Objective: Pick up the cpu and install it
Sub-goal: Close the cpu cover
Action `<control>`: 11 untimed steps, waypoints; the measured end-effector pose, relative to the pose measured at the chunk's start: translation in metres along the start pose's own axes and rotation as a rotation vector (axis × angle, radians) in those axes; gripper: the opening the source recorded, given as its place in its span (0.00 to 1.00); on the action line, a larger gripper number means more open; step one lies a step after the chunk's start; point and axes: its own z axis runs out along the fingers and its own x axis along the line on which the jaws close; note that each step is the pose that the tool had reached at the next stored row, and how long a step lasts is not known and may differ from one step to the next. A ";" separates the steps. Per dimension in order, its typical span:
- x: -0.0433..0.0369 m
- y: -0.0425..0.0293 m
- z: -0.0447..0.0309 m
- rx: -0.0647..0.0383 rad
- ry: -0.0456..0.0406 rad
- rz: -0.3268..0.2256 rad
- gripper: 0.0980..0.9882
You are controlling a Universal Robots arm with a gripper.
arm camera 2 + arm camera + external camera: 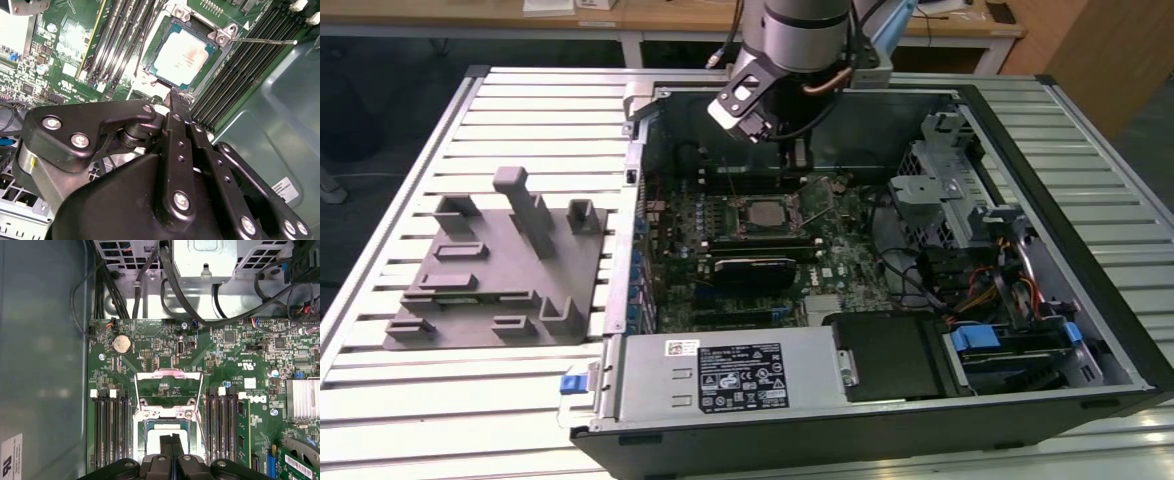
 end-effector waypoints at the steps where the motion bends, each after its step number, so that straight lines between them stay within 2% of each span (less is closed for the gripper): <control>1: 0.0000 0.0008 0.0001 0.000 0.0000 0.000 0.01; 11: 0.0002 0.0109 0.0005 0.000 0.0000 0.000 0.01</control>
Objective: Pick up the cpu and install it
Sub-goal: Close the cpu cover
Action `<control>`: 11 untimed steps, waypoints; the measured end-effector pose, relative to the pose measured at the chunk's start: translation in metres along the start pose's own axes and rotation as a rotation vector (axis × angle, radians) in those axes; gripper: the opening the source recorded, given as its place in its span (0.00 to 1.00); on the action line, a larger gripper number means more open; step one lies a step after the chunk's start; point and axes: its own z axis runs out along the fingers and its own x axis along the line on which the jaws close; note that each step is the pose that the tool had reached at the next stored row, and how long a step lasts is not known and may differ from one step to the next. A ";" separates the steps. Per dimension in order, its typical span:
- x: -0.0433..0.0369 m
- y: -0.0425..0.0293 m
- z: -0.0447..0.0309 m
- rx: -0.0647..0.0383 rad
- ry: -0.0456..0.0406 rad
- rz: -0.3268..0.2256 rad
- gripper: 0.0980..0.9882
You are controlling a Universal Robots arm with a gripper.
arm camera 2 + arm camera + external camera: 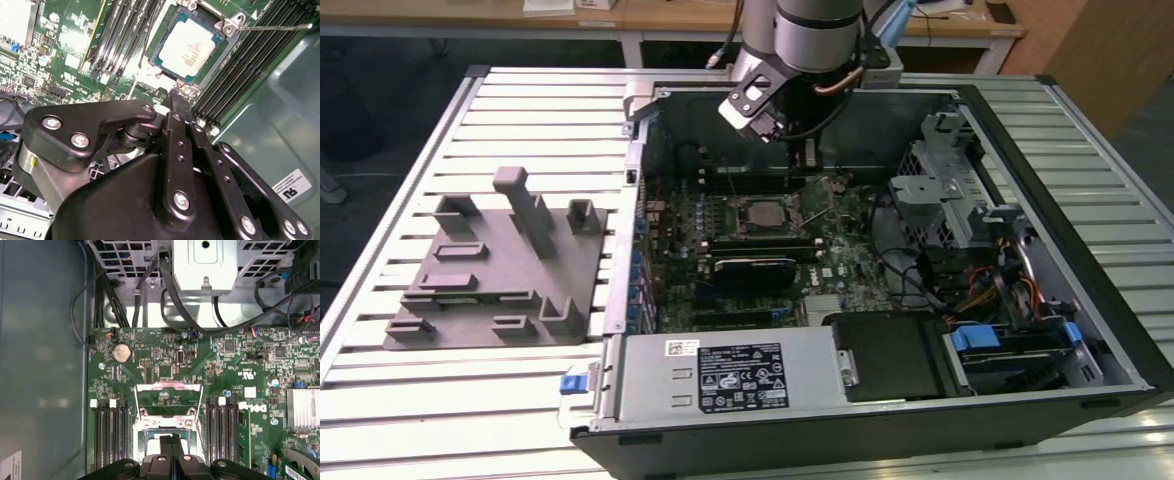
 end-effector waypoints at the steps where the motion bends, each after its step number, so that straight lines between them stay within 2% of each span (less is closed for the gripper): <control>1: 0.0000 0.0012 0.0001 0.000 0.0000 0.000 0.01; 11: 0.0002 0.0127 0.0006 0.000 0.0000 0.000 0.01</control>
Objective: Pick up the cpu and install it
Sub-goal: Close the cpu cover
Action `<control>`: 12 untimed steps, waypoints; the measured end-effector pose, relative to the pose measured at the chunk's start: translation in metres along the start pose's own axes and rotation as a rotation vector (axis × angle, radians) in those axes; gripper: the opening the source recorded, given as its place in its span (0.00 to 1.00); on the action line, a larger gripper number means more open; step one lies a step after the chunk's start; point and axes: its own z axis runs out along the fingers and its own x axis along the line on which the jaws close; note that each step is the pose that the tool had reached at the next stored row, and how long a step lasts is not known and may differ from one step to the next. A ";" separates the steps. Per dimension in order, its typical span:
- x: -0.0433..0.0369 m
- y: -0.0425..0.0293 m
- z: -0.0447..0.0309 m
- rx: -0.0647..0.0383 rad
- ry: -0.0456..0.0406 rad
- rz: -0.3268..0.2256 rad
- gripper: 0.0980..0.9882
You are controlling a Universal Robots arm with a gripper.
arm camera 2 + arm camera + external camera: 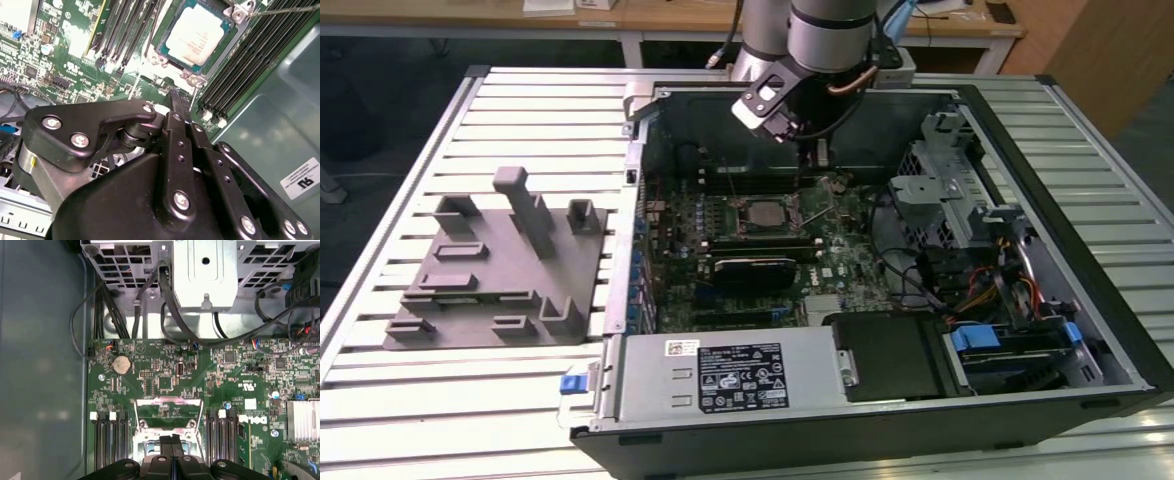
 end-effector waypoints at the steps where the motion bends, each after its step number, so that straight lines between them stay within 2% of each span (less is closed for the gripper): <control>1: 0.0000 0.0011 0.0001 0.000 0.0001 0.000 0.01; 12: 0.0003 0.0178 0.0008 0.000 -0.0002 0.000 0.01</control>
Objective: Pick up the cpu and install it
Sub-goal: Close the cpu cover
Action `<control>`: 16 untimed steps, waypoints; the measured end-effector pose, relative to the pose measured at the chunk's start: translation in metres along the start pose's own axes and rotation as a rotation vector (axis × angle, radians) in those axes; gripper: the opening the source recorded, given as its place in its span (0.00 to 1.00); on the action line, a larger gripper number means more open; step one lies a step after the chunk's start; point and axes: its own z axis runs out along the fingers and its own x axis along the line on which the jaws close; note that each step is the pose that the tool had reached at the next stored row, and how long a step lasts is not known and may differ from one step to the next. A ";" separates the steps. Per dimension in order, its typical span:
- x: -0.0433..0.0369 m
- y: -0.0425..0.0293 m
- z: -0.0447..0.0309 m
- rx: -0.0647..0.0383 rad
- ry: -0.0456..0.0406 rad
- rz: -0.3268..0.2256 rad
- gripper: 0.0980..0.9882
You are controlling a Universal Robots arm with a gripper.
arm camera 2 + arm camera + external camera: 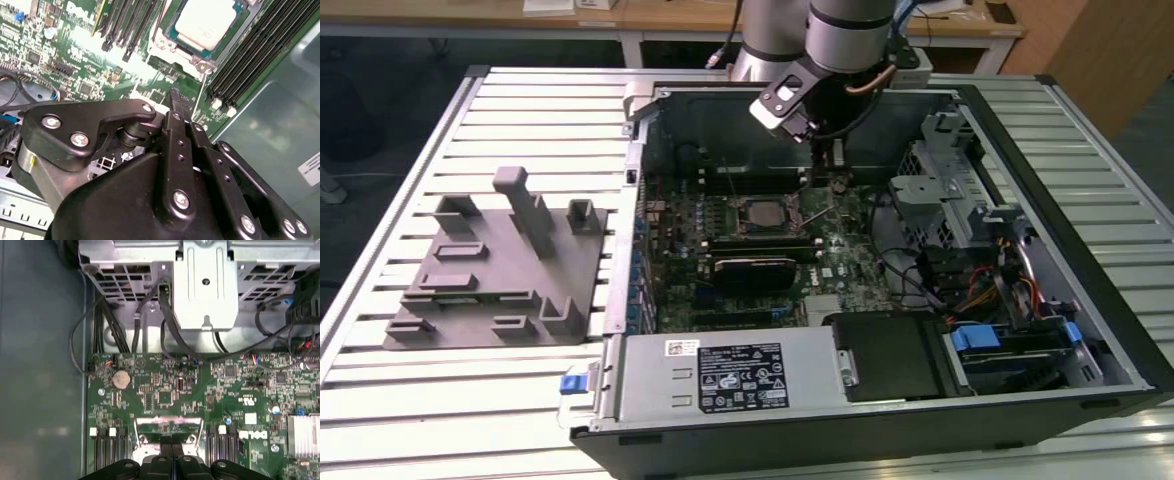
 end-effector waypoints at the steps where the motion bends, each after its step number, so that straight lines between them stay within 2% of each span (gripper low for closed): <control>1: 0.0000 0.0020 0.0002 0.000 0.0001 0.000 0.01; 4: 0.0001 0.0087 0.0005 0.000 0.0002 0.000 0.01; 5: 0.0002 0.0136 0.0008 0.000 0.0003 0.000 0.01; 8: 0.0003 0.0216 0.0011 0.000 0.0001 0.000 0.01; 11: 0.0005 0.0350 0.0018 0.000 0.0002 0.000 0.01; 13: 0.0006 0.0382 0.0022 0.000 0.0003 0.000 0.01; 16: 0.0006 0.0391 0.0052 0.000 0.0002 0.000 0.01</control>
